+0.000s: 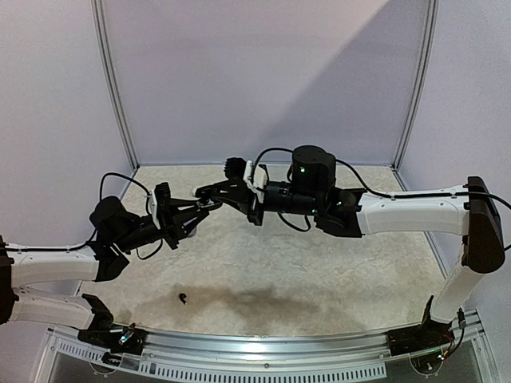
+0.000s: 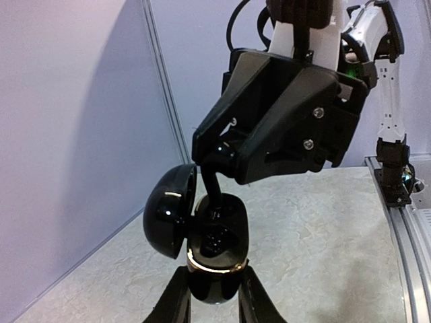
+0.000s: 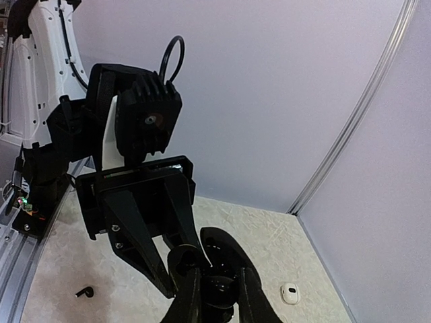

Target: Insert the wireless bluetooth earbuds into the charging case

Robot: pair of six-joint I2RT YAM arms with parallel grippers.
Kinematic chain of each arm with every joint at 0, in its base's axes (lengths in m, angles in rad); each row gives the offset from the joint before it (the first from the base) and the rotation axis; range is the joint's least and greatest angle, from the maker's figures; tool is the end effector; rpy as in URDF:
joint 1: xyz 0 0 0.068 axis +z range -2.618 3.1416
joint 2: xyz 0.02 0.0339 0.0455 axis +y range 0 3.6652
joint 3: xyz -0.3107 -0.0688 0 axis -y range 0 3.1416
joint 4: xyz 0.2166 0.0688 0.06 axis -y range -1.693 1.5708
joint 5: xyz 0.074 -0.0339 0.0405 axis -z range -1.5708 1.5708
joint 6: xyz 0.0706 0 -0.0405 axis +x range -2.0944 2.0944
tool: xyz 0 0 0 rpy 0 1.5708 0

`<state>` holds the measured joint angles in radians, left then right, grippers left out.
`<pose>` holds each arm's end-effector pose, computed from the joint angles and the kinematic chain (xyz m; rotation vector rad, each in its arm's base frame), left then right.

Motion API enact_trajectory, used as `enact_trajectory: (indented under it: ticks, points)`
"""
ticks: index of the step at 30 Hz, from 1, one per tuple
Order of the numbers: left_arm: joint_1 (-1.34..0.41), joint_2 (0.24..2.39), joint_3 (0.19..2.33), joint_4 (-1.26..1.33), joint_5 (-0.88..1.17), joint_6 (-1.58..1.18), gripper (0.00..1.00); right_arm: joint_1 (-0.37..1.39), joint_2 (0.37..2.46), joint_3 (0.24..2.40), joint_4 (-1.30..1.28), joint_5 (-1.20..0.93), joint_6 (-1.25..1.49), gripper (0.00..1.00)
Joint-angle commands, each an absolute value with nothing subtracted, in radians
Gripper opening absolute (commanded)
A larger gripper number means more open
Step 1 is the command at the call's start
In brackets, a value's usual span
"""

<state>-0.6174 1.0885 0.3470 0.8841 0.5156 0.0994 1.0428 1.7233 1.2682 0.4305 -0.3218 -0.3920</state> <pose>0.1512 -0.1501 0.3060 0.9096 1.1873 -0.7876 0.1969 0.3819 0.3758 -1.2637 1.0565 0.7576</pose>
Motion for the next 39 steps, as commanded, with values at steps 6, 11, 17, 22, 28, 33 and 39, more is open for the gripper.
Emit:
enact_trajectory:
  ticks: [6,11,17,22,28,33,39]
  points:
    - [-0.63,1.086,0.372,0.907,0.506,0.096,0.0,1.047,1.721,1.248,0.398,-0.265,-0.44,0.0]
    - [-0.63,1.085,0.372,0.908,0.505,0.1,0.0,1.049,1.728,1.26,0.407,-0.239,-0.444,0.0]
    - [-0.63,1.085,0.368,0.91,0.499,0.104,0.0,1.052,1.737,1.268,0.406,-0.226,-0.457,0.0]
    - [-0.63,1.086,0.367,0.916,0.498,0.104,0.0,1.052,1.744,1.275,0.417,-0.193,-0.473,0.0]
    - [-0.63,1.085,0.368,0.915,0.497,0.107,0.0,1.059,1.752,1.282,0.412,-0.176,-0.497,0.0]
    - [-0.63,1.086,0.368,0.917,0.497,0.109,0.0,1.062,1.756,1.298,0.376,-0.179,-0.513,0.0]
    - [-0.63,1.085,0.366,0.916,0.495,0.106,0.0,1.075,1.764,1.308,0.336,-0.166,-0.532,0.01]
